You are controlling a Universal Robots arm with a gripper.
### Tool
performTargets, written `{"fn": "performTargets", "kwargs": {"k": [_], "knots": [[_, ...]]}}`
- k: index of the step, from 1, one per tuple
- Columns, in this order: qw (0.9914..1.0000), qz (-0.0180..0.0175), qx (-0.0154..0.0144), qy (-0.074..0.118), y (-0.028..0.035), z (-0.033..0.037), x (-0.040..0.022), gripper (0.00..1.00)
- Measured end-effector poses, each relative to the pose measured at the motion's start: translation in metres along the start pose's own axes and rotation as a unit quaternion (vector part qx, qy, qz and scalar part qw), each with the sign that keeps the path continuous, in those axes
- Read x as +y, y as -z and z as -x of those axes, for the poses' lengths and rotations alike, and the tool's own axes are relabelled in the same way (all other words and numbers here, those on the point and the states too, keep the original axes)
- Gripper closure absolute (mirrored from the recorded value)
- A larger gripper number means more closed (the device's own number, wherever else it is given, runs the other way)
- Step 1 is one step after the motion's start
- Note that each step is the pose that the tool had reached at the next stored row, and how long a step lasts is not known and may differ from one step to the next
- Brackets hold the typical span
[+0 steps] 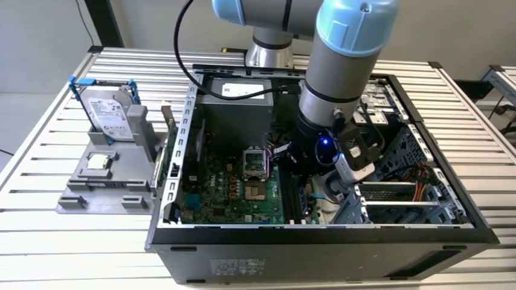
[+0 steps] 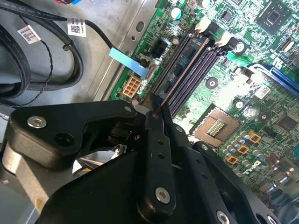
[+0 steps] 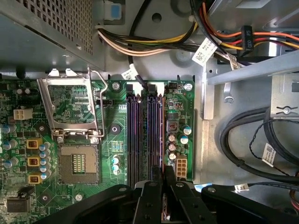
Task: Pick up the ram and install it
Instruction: 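Press down the ram until it locks into place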
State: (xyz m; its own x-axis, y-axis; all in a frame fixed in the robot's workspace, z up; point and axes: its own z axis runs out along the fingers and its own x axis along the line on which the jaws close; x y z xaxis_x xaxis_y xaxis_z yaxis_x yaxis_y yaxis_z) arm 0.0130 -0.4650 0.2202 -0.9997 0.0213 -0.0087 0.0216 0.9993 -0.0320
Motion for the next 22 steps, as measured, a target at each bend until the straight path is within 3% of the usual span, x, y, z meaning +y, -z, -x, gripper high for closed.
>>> {"fn": "performTargets", "kwargs": {"k": [15, 22], "knots": [[0.99999, -0.0013, 0.0001, -0.004, -0.0026, -0.0001, 0.0000, 1.00], [0.99996, -0.0014, 0.0003, -0.009, -0.0079, -0.0001, 0.0002, 1.00]]}}
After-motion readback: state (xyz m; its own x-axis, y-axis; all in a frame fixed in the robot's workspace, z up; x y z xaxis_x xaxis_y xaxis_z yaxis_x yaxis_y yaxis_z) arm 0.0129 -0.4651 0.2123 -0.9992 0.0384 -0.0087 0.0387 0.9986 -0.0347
